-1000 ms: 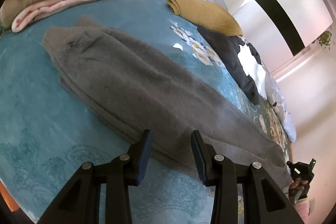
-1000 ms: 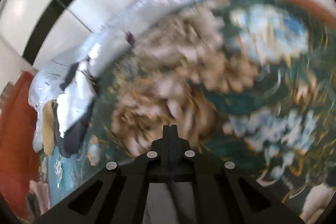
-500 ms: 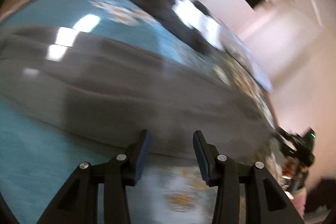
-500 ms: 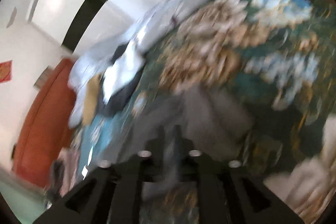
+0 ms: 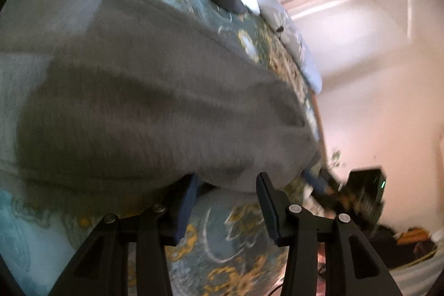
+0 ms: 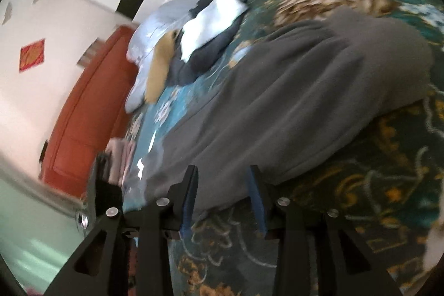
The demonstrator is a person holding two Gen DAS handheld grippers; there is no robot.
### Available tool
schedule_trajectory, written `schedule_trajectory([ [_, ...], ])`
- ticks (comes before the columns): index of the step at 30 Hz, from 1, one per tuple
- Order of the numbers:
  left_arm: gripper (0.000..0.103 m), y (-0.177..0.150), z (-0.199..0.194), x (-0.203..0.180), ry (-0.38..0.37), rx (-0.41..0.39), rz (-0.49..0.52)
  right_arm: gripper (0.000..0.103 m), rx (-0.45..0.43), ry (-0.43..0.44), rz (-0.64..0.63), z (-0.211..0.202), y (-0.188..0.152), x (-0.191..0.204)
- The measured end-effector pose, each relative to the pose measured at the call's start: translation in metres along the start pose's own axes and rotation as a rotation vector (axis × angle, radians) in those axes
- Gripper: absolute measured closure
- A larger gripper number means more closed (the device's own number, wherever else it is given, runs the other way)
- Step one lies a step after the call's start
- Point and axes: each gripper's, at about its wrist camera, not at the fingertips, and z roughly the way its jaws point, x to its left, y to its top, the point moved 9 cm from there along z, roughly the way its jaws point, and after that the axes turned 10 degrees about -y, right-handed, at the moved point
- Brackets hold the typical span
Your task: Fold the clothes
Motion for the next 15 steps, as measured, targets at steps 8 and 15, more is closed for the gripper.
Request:
schedule_trajectory([
  [8,0.053,0.029,-0.011,-0.030,-0.052,-0.089,0.040,0.057,0.123,0.153,-0.079,0.025,-0.028,0.049],
  [15,0.052,0.035,-0.017,-0.021,-0.002,-0.109,0.049,0.057,0.276,0.207,-0.069,0.065,-0.052,0.073],
])
